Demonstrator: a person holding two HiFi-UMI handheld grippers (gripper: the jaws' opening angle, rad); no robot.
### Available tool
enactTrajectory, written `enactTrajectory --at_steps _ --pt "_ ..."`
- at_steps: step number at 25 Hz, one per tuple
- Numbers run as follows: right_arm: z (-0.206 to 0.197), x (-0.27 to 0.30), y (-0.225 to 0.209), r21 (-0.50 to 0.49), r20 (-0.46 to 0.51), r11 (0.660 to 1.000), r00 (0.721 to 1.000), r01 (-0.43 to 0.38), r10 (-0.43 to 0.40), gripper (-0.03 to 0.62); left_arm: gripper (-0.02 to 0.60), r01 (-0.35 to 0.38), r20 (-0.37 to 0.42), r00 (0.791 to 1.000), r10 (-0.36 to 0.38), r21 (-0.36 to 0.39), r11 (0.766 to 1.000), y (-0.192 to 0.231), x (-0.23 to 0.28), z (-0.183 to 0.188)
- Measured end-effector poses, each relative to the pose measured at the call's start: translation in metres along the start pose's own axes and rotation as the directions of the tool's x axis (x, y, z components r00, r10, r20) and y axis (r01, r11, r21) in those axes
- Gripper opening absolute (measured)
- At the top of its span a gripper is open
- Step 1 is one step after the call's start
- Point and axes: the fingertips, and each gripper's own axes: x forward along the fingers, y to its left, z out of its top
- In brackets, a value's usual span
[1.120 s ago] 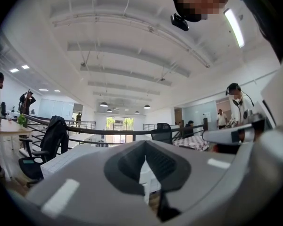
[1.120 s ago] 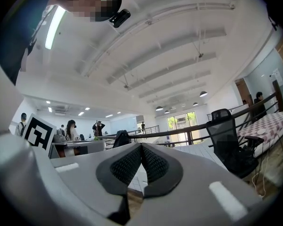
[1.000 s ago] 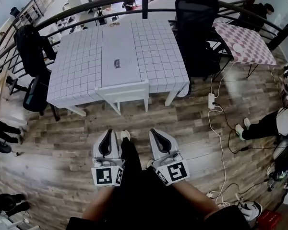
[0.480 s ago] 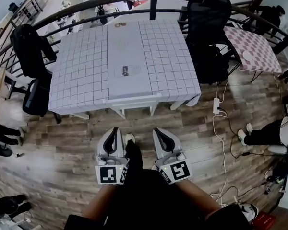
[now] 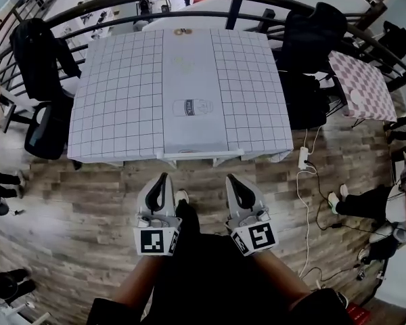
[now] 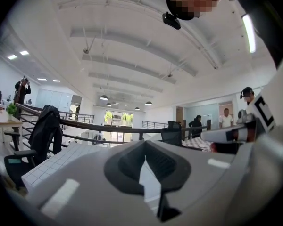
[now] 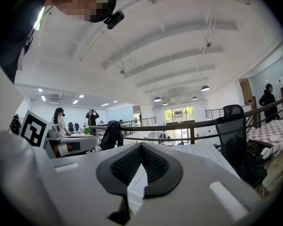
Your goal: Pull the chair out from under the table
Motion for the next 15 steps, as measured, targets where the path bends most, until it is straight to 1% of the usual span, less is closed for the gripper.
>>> enactTrajectory --at_steps 3,6,8,12,15 --pt "0.002 0.025 0.001 -0.006 -0.010 1.000 1.000 0.018 -0.019 -0.003 0.009 0.046 -0.020 0.999 -0.046 -0.003 0.999 0.009 0.013 -0.004" --pt "-0.001 0.048 0.003 -0.005 -0.024 0.999 0.999 0.038 -0.039 -0.003 0.009 0.112 -0.055 0.992 -0.113 -0.023 0.993 0.009 0.024 -0.011" --pt "-0.006 0.061 0.004 0.001 -0.034 0.999 0.998 0.049 -0.049 -0.003 0.009 0.137 -0.072 0.988 -0.138 -0.028 0.990 0.012 0.030 -0.016" --pt "-0.007 0.075 0.002 0.007 -0.038 0.997 0.996 0.078 -0.078 -0.003 0.009 0.159 -0.099 0.982 -0.162 -0.037 0.987 0.026 0.042 -0.026" --pt "-0.003 0.080 -0.007 0.000 -0.040 0.996 0.995 0.093 -0.093 -0.003 0.009 0.150 -0.098 0.983 -0.153 -0.037 0.988 0.036 0.054 -0.024"
